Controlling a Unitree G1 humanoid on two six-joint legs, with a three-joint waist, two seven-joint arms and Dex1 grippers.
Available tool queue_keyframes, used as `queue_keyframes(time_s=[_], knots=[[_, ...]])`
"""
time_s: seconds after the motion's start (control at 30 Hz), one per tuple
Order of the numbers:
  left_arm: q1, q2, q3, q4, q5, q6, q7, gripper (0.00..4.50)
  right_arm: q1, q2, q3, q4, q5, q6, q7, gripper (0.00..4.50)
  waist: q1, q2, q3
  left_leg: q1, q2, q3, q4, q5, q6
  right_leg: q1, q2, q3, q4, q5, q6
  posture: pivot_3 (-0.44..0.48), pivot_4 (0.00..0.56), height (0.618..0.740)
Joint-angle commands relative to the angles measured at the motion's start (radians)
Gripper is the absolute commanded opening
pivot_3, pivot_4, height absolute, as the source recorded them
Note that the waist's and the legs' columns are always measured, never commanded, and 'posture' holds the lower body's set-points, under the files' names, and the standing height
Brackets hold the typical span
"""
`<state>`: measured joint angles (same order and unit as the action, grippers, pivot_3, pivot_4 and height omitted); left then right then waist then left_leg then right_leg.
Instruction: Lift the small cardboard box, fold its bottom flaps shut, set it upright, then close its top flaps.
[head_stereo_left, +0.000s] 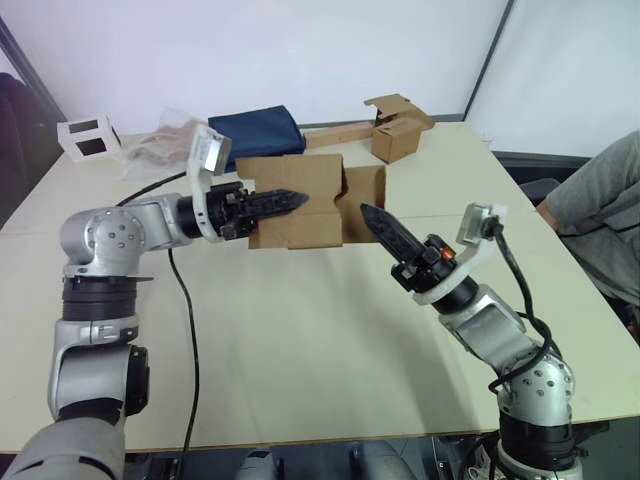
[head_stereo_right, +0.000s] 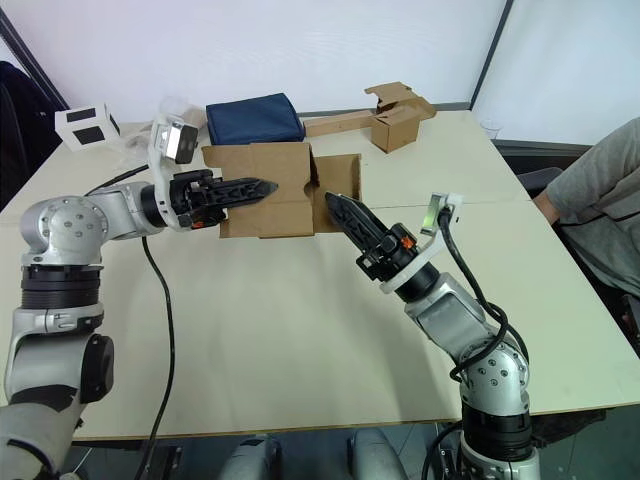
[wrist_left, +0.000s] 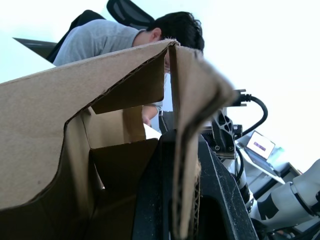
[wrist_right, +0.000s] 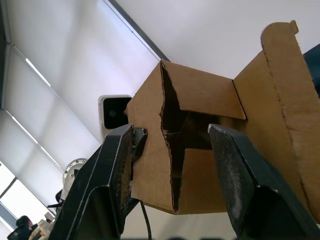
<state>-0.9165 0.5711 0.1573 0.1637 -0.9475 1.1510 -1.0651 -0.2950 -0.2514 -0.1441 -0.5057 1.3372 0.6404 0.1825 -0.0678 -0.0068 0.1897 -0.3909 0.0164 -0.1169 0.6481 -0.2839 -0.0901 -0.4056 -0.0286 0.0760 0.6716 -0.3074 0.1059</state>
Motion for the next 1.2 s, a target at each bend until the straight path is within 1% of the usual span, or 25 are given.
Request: queue_keyframes(time_s=[0.03,0.1,0.27,0.37,0.43,0.5,0.63,0.87,1.1,1.2], knots=[[-0.027,0.003,0.023,-0.019,-0.021,0.001,0.001,0.00,-0.006,-0.024,-0.069,-0.030,0.034,-0.040,0.000,2.48,0.001,0.000,0.000,0.000,0.000,0.000,0.000,0.000,0.000,0.000,0.000,0.000,0.000,0.000,0.000,0.000,0.150,0.740],[-0.030,0.003,0.026,-0.020,-0.025,0.005,0.004,0.00,-0.007,-0.041,-0.118,-0.016,0.068,-0.054,-0.003,2.48,0.002,0.000,0.000,0.000,0.000,0.000,0.000,0.000,0.000,0.000,0.000,0.000,0.000,0.000,0.000,0.000,0.150,0.740],[-0.035,0.003,0.032,-0.025,-0.037,0.014,0.011,0.00,0.014,-0.059,-0.168,0.058,0.080,-0.065,0.025,2.48,0.001,0.000,0.000,0.000,0.000,0.000,0.000,0.000,0.000,0.000,0.000,0.000,0.000,0.000,0.000,0.000,0.150,0.740],[-0.046,-0.002,0.042,-0.025,-0.053,0.023,0.021,0.00,0.013,-0.019,-0.133,0.163,0.059,-0.051,0.069,2.48,-0.001,0.000,0.000,0.000,0.000,0.000,0.000,0.000,0.000,0.000,0.000,0.000,0.000,0.000,0.000,0.000,0.150,0.740],[-0.046,-0.004,0.044,-0.031,-0.059,0.027,0.027,0.00,0.009,0.005,-0.104,0.195,0.037,-0.042,0.088,2.48,-0.002,0.000,0.000,0.000,0.000,0.000,0.000,0.000,0.000,0.000,0.000,0.000,0.000,0.000,0.000,0.000,0.150,0.740],[-0.046,-0.005,0.044,-0.032,-0.059,0.027,0.029,0.00,-0.002,0.049,-0.103,0.210,0.087,-0.040,0.074,2.48,-0.002,0.000,0.000,0.000,0.000,0.000,0.000,0.000,0.000,0.000,0.001,0.000,0.000,0.000,0.000,0.000,0.150,0.740],[-0.049,0.000,0.041,-0.025,-0.053,0.020,0.031,0.00,-0.008,0.087,-0.098,0.168,0.147,-0.029,0.047,2.48,0.000,0.000,0.000,0.000,0.000,0.000,0.000,0.000,0.000,0.000,0.000,0.000,0.000,0.000,0.000,0.000,0.150,0.740],[-0.046,0.006,0.031,-0.013,-0.042,0.012,0.021,0.00,0.006,0.111,-0.037,0.035,0.205,-0.022,-0.020,2.48,-0.001,0.000,0.000,0.000,0.000,0.000,0.000,0.000,0.000,0.000,0.000,0.000,0.000,0.000,0.000,0.000,0.150,0.740],[-0.043,0.003,0.031,-0.012,-0.042,0.010,0.018,0.00,0.011,0.118,-0.003,0.007,0.204,-0.035,-0.048,2.48,0.000,0.000,0.000,0.000,0.000,0.000,0.000,0.000,0.000,0.000,0.000,0.000,0.000,0.000,0.000,0.000,0.150,0.740],[-0.040,0.002,0.034,-0.015,-0.045,0.012,0.021,0.00,0.018,0.102,0.014,0.011,0.167,-0.027,-0.043,2.48,-0.001,0.000,0.000,0.000,0.000,0.000,0.000,0.000,0.000,0.000,0.000,0.000,0.000,0.000,0.000,0.000,0.150,0.740]])
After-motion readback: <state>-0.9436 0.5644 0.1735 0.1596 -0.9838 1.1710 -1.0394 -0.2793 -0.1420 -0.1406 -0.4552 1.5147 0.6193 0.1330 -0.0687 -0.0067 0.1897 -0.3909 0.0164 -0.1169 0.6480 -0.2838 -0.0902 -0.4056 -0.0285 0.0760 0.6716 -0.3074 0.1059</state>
